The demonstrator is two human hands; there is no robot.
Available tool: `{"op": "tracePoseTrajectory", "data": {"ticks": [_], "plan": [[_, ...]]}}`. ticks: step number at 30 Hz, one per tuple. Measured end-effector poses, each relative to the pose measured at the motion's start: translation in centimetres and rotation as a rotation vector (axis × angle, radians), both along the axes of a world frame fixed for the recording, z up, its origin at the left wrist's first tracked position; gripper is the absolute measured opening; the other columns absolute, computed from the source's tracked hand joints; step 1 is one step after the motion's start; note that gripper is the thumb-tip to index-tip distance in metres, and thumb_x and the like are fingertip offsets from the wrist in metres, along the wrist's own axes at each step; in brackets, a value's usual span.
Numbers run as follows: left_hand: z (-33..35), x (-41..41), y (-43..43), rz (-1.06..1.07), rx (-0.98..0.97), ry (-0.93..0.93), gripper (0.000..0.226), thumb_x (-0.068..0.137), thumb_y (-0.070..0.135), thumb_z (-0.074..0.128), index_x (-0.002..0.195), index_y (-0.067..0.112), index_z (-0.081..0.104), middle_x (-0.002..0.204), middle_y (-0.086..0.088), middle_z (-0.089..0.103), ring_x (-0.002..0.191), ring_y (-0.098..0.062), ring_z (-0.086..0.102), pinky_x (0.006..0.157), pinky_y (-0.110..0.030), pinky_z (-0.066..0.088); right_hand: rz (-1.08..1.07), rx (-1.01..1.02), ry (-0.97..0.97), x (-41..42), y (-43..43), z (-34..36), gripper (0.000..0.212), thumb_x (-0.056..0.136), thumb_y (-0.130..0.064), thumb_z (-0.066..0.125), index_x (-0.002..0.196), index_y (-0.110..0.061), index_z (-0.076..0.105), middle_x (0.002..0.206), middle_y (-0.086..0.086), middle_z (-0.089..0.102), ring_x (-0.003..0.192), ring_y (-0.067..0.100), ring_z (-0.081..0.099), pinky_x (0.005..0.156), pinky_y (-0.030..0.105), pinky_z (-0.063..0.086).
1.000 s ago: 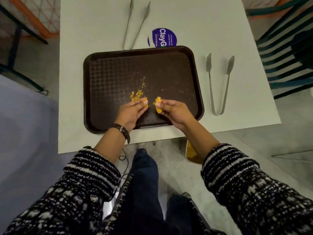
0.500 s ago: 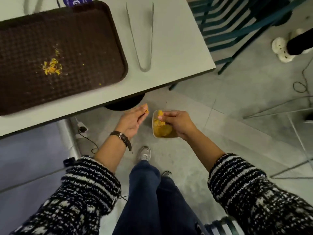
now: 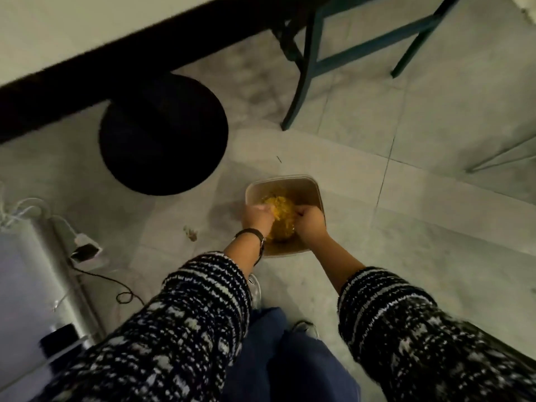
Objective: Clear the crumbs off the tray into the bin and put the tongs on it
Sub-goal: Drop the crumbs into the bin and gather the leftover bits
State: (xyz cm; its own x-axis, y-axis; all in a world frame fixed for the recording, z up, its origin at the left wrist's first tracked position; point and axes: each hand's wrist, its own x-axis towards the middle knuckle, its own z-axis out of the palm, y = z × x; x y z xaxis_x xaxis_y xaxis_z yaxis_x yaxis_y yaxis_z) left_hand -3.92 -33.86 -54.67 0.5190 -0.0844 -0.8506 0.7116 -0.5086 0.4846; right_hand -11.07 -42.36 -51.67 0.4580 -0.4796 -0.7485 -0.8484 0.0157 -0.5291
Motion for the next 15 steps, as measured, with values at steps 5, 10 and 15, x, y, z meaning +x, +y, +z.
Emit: {"op": "tracePoseTrajectory", "data": {"ticks": [5,10,15], "plan": [[-4.8,-0.9,-0.6,0.036,-0.029,0.19,0.033,0.086,0.025,0.054,0.112,0.008,0.063,0.116,-0.017,0.064,0.102,-0.034,0.061,0.078,-0.037,0.052,0.01,0.011,0.001,0.2,1.0,-3.0,0.04,0.096,-0.005,0.042,0.135,0.0,0.044,0.134,0.021,0.052,0.126,0.034,0.047,0.107,0.036,0.036],[0.5,-1.0,-1.7,0.357,-0.274,0.31,0.032,0.096,0.023,0.036,0.112,0.009,0.06,0.1,-0.009,0.062,0.092,-0.022,0.06,0.083,-0.034,0.051,-0.164,0.099,-0.237,1.6,3.3,-1.7,0.042,0.102,-0.022,0.031,0.141,-0.008,0.038,0.148,0.013,0.039,0.139,0.024,0.032,0.117,0.035,0.022],[1.3,-0.6,-2.7,0.407,-0.334,0.26,0.032,0.095,0.019,0.042,0.12,0.004,0.054,0.131,-0.018,0.051,0.122,-0.029,0.048,0.111,-0.046,0.031,-0.328,0.332,-0.076,1.3,3.2,-3.7,0.065,0.098,-0.052,0.016,0.14,-0.008,0.04,0.145,0.012,0.042,0.139,0.026,0.032,0.118,0.045,0.018]]}}
